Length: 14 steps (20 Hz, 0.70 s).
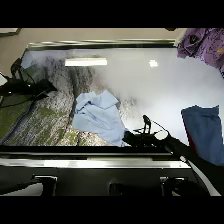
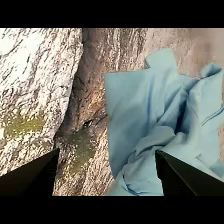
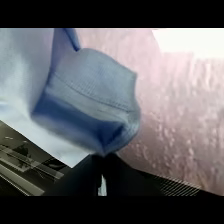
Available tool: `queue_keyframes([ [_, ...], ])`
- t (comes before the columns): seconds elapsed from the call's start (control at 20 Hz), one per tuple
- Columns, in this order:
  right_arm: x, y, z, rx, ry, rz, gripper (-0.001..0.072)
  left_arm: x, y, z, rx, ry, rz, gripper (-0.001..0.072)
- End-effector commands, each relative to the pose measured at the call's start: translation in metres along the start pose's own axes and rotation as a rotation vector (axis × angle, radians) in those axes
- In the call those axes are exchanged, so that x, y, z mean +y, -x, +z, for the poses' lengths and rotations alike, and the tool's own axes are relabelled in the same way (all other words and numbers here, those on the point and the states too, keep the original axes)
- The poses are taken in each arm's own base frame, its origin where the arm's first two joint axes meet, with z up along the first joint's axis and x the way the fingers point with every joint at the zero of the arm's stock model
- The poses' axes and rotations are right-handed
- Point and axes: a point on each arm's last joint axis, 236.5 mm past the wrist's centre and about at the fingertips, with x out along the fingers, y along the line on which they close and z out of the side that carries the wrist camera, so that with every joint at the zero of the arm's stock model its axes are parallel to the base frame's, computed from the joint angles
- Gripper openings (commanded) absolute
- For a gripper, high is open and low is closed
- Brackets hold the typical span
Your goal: Fold the clothes and pants, and hang the long-sleeved shirts on hangers.
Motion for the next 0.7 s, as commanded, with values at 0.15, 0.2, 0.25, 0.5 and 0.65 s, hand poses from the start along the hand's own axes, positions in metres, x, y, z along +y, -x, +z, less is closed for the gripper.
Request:
queue_keyframes([
  [0.15, 0.025, 0.015, 0.005, -0.04, -0.002, 0.067, 0.0031, -0.011, -0.103, -0.027, 0.148, 0.085, -0.214, 0.072],
  [0.2, 0.028, 0.017, 0.005, -0.041, -0.005, 0.074, 0.0031, -0.015, -0.12, -0.031, 0.163, 0.1, -0.239, 0.072],
  [0.25, 0.03, 0.019, 0.004, -0.042, -0.005, 0.08, 0.0031, -0.017, -0.136, -0.033, 0.166, 0.121, -0.255, 0.072],
  [0.5, 0.034, 0.02, -0.002, -0.019, -0.019, 0.092, 0.0031, -0.013, -0.183, -0.033, 0.134, 0.19, -0.246, 0.072],
  [0.65, 0.034, 0.02, -0.002, -0.016, -0.026, 0.093, 0.0031, -0.006, -0.194, -0.036, 0.14, 0.198, -0.234, 0.0719],
])
